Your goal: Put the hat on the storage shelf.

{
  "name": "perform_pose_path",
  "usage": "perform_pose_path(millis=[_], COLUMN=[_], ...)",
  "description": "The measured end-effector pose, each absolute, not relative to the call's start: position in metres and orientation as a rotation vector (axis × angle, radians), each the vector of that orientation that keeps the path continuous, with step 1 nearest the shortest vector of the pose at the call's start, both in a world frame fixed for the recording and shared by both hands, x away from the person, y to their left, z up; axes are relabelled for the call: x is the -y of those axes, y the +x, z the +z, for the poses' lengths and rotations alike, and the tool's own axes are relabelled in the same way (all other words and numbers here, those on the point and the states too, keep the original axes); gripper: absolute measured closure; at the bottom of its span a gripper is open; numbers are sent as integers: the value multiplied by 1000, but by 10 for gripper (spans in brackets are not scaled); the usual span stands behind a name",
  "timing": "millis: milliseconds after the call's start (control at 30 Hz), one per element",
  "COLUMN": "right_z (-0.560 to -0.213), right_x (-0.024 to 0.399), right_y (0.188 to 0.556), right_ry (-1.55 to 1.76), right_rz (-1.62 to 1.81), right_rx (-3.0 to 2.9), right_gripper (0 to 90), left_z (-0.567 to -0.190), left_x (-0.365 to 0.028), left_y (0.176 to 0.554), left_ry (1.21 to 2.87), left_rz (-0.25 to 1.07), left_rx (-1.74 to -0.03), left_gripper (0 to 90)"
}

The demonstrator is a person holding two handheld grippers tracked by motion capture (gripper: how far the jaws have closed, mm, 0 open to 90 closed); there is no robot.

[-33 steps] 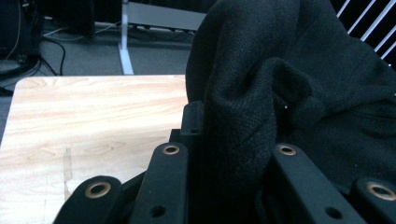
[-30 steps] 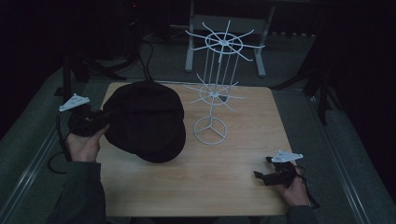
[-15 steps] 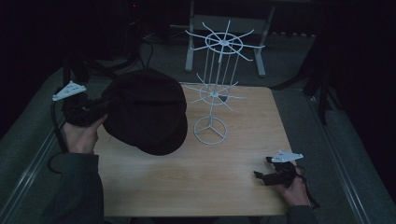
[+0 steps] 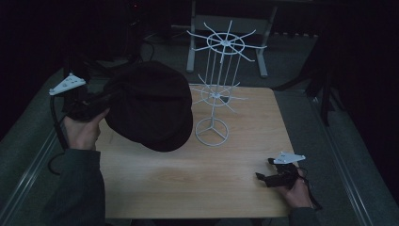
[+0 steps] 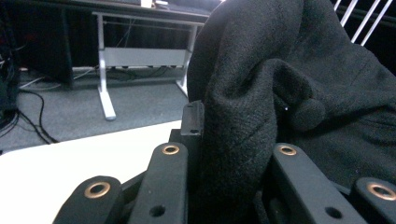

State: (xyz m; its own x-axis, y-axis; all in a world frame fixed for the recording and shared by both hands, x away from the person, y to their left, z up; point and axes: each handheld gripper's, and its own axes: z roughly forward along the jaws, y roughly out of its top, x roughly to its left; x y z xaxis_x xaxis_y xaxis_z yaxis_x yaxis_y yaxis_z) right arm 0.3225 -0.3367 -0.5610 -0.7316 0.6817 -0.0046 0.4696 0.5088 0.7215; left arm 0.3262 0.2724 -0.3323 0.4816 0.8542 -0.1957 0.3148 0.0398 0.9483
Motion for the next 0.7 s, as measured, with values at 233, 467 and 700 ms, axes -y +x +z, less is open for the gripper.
perform_pose_path(millis=[233, 467, 700], right_z=[-561, -561, -561], right_x=[337, 337, 337], right_y=[322, 322, 322], right_ry=[969, 969, 970], right_rz=[1049, 1049, 1049], right_rx=[-2466, -2466, -2465], right_gripper=[133, 133, 134], left_z=[-325, -319, -312], left_x=[-270, -270, -268], left_y=[327, 328, 326], left_ry=[1522, 1505, 1500], left_rz=[563, 558, 555], left_rx=[-1023, -996, -960], left_gripper=[768, 768, 767])
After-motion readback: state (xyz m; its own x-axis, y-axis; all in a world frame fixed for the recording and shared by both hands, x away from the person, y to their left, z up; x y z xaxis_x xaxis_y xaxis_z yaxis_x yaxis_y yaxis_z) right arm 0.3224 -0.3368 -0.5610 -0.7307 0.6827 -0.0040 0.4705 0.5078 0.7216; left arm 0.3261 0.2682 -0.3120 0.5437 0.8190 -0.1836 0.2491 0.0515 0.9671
